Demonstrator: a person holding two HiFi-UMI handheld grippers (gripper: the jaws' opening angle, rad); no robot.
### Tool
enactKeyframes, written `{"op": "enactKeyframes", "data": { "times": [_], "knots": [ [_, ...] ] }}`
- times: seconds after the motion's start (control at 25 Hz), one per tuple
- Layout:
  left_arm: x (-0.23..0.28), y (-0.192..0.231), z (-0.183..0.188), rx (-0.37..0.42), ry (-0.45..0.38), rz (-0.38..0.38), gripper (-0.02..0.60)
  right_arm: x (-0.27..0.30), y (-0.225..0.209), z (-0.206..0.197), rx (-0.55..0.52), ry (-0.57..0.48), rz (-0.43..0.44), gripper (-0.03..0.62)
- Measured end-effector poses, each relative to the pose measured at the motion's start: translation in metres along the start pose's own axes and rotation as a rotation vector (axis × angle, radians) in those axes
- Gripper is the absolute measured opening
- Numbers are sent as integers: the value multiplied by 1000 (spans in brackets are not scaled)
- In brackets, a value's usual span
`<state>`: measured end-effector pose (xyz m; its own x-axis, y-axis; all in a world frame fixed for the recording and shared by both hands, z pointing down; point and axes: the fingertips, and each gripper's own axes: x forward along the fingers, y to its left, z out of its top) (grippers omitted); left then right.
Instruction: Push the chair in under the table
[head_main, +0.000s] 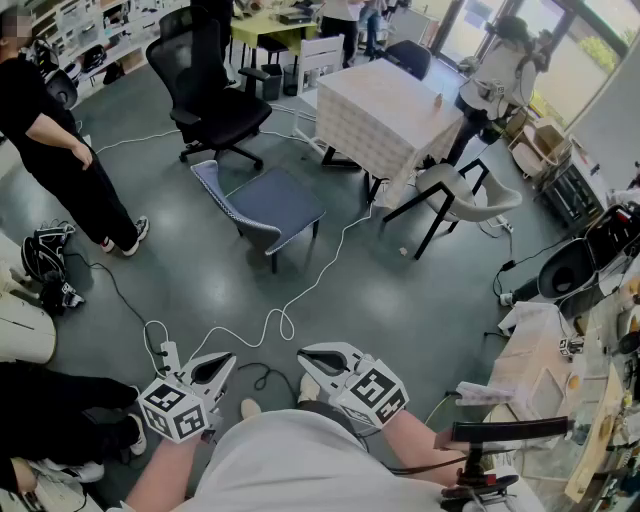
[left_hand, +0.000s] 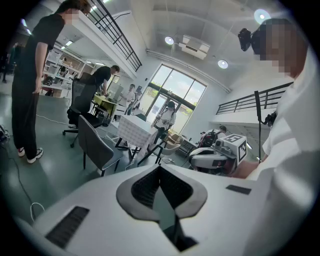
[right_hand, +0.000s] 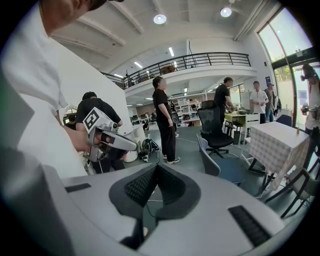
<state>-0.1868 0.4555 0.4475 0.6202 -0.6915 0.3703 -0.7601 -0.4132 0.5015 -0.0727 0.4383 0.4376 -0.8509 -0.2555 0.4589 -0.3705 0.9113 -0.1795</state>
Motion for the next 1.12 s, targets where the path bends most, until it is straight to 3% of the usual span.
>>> {"op": "enactKeyframes", "data": {
  "times": [0.28,0.6,0.76,1.0,1.12],
  "knots": [
    [27,-9,15,8,-18,25,12,-18,-30,5,-32,-14,5,14],
    [85,-22,28,10,-11,64,12,-52,-84,-16,-48,-10,1,15],
    [105,-25,40,18,-36,106,12,-64,-112,-28,-85,1,-48,18],
    [128,-20,58,27,-20,117,15,-66,-142,-26,-36,-14,-86,117],
    [143,-4,69,28,-15,128,21,-57,-158,-22,-27,-16,-90,121]
  ]
}}
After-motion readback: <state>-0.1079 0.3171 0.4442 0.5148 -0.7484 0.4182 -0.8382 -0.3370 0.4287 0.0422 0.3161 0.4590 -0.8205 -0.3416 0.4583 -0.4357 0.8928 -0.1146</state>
